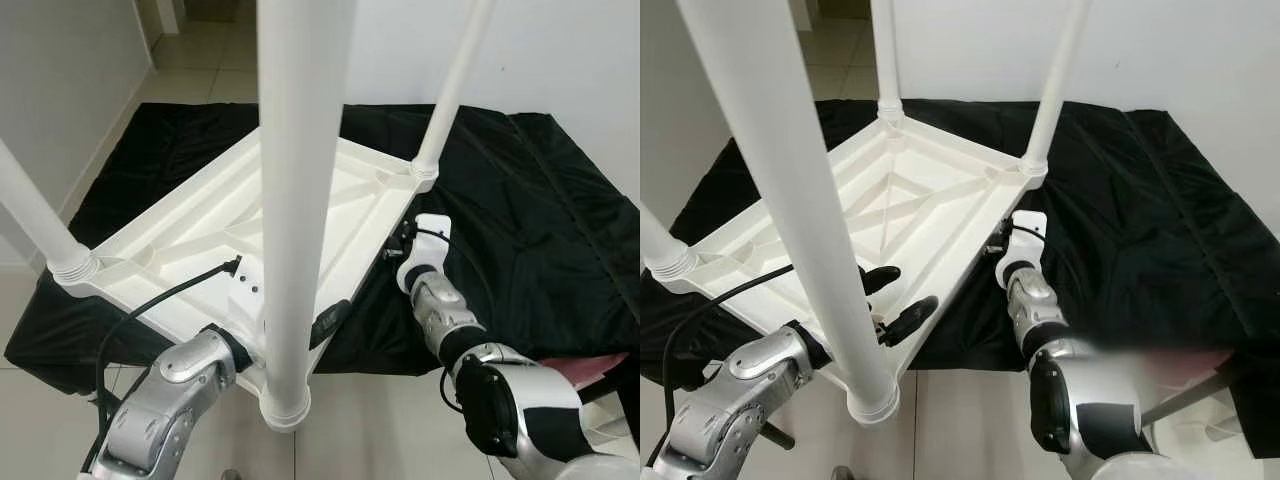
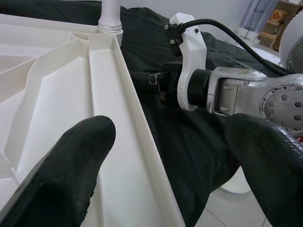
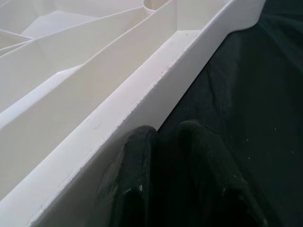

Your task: Building children table

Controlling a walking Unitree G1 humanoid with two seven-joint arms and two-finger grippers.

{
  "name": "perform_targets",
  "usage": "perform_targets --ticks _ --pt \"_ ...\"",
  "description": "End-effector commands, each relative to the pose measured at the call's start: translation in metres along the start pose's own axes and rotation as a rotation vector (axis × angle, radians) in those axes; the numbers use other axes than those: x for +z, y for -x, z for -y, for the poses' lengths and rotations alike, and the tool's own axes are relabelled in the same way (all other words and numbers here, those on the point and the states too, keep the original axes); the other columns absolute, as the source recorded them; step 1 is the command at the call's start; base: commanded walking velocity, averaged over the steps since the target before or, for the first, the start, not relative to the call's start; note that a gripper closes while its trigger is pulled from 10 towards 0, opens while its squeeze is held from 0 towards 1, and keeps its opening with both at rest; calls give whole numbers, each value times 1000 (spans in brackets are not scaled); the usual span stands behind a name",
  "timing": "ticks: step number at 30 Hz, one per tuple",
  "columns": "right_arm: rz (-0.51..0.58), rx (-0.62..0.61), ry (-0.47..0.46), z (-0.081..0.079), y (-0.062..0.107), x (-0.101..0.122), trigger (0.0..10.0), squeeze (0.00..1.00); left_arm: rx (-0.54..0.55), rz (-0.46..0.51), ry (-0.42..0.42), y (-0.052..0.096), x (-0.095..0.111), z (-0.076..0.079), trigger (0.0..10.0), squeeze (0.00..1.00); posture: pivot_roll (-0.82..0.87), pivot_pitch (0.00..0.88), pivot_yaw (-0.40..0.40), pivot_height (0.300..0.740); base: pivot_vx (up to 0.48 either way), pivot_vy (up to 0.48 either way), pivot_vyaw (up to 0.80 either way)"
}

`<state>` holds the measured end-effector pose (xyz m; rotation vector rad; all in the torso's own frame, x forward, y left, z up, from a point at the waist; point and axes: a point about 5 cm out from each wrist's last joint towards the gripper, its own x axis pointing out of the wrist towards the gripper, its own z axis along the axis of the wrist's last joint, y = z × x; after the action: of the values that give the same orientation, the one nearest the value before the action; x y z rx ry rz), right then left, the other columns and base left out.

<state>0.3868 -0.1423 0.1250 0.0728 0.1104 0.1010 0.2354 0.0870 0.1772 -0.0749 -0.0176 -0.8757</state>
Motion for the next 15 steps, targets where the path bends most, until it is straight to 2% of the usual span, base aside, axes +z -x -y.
perform_targets --ticks 1,4,6,10,12,15 --pt "11 91 29 -17 -5 9 10000 0 -25 -10 18 -1 -2 7 10000 0 94 73 -16 740 0 0 0" --pt "3 202 65 -31 -6 12 10000 0 -43 -19 2 -2 -1 12 10000 0 97 73 -19 740 0 0 0" --pt "1 228 76 -34 -6 12 10000 0 -47 -20 -4 -2 -1 13 10000 0 96 71 -20 740 0 0 0" --pt "6 331 112 -53 -6 13 10000 0 -57 -11 -14 -6 3 14 10000 0 94 69 -21 740 0 0 0" --pt "17 348 132 -59 -6 15 10000 0 -69 -10 -18 -7 4 16 10000 0 93 68 -22 740 0 0 0" --pt "19 336 141 -60 -7 16 10000 0 -71 -7 -18 -10 5 17 10000 0 92 67 -21 740 0 0 0"
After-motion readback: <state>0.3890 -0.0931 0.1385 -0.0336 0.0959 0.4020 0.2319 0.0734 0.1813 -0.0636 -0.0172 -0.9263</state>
